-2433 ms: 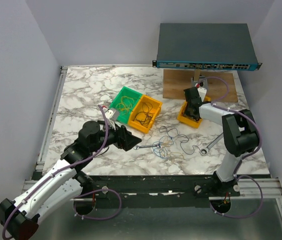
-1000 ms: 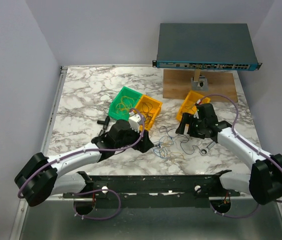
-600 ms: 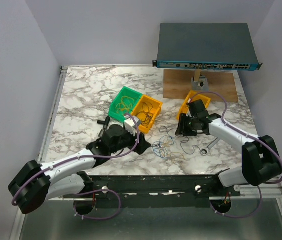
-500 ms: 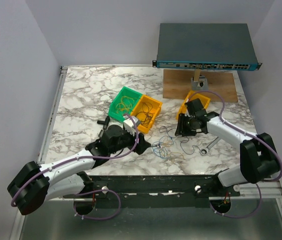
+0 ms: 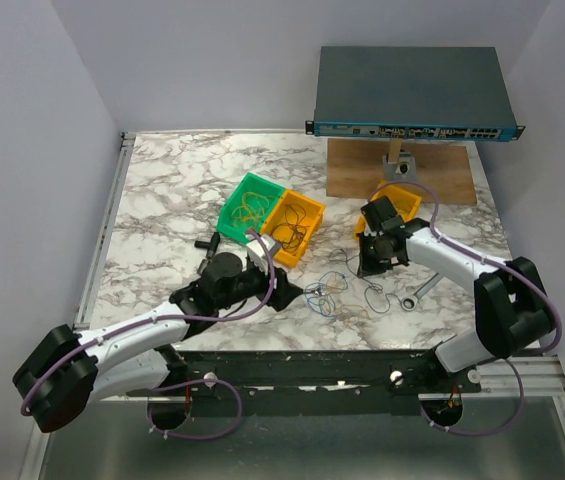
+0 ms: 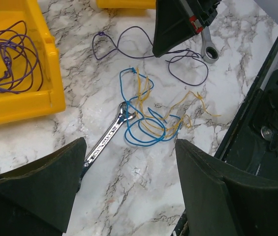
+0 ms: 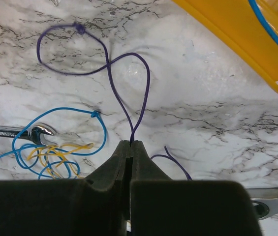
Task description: Untangle the cables
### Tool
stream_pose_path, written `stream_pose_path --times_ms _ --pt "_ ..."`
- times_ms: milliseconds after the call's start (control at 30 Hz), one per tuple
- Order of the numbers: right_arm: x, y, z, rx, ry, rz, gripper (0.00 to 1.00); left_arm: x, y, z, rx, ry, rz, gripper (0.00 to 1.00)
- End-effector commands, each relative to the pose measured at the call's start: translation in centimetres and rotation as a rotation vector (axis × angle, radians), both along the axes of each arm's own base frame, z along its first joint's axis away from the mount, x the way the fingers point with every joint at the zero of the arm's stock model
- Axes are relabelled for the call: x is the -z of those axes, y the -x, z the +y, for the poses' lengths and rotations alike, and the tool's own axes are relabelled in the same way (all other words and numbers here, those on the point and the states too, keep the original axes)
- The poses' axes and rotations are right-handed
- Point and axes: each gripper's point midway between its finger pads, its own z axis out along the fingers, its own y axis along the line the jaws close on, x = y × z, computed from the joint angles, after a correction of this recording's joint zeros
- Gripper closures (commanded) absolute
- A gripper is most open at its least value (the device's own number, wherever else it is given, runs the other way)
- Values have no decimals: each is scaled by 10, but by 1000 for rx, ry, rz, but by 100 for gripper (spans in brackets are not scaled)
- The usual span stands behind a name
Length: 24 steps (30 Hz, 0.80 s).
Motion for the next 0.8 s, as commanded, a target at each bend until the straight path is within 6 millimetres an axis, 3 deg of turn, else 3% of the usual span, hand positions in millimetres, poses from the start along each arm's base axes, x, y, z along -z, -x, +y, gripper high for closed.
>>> stream_pose_path --times_ms 0,167,333,500,767 --pt "-12 4 -6 11 25 -26 99 -4 11 -16 111 31 -4 27" --pt "-46 3 0 9 -29 -79 99 11 13 -30 172 -29 79 30" --pt "-104 -8 20 -4 -164 -179 99 8 12 -26 153 -21 54 30" --pt "-173 -36 60 -51 -359 -292 99 -6 6 -8 67 13 -37 26" --pt "-271 -86 97 -72 -482 -479 99 -24 -6 35 -140 87 -192 21"
